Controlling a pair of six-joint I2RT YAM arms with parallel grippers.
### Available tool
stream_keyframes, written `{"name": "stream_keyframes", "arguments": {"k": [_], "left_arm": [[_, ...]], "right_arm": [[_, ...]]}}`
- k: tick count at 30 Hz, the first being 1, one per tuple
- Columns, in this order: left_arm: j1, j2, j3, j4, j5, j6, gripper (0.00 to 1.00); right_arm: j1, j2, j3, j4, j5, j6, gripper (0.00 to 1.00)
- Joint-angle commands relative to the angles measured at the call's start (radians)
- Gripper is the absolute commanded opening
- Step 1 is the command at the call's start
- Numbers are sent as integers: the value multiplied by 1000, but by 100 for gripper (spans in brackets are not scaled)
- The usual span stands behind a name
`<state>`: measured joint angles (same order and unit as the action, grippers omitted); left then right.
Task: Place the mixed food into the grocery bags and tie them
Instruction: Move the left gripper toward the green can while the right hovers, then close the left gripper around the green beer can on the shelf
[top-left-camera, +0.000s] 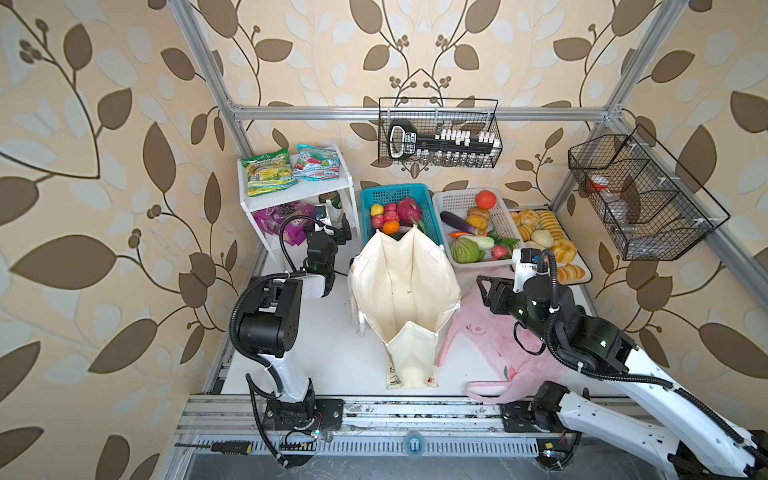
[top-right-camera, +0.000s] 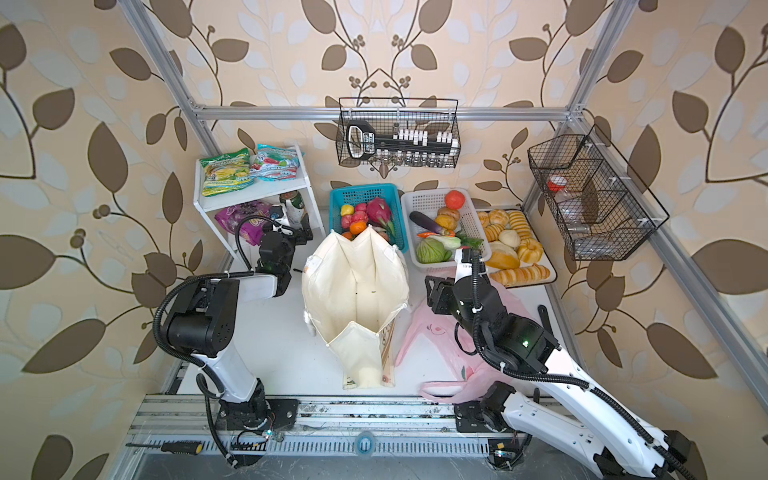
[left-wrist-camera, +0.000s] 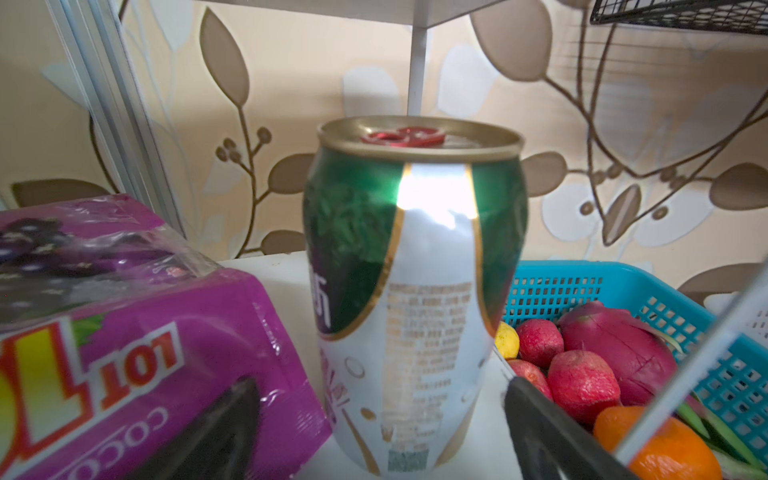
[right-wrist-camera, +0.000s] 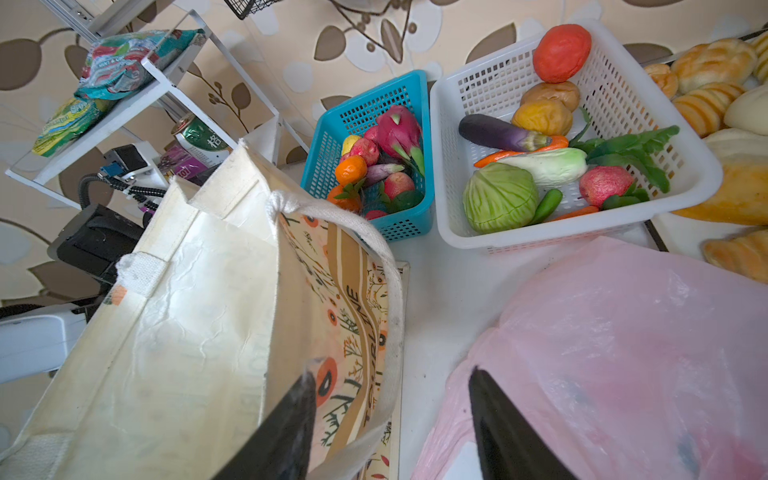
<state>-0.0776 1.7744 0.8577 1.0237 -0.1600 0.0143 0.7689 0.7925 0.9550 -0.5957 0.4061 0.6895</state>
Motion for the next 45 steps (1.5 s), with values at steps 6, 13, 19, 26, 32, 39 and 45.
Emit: {"name": "stream_keyframes", "arguments": {"k": [6,13,19,26,32,39,45], "left_arm": [[7,37,60,17,-17,24,98],[7,71,102,-8,-30,16,97],[8,91,125,-16,-25,12,94],[7,117,142,-10,-17,16,90],[7,132,168,-11,-12,29,86],[7,136,175,-12,13,41,72],[6,100,96,65,76,67,57]], "right_arm": [[-14,24,-21,-9,6,-30,60],[-21,52,-22,-9,-23,-36,60],[-26,53,-27,-14,-30,-40,60],[-32,54,-41,-17,-40,-41,60],[-36,58,-56,-10,-56,-38,60],[-37,65,-61,-16,-63,-39,61],[-38,60,-66,-21,-67,-28,61]]}}
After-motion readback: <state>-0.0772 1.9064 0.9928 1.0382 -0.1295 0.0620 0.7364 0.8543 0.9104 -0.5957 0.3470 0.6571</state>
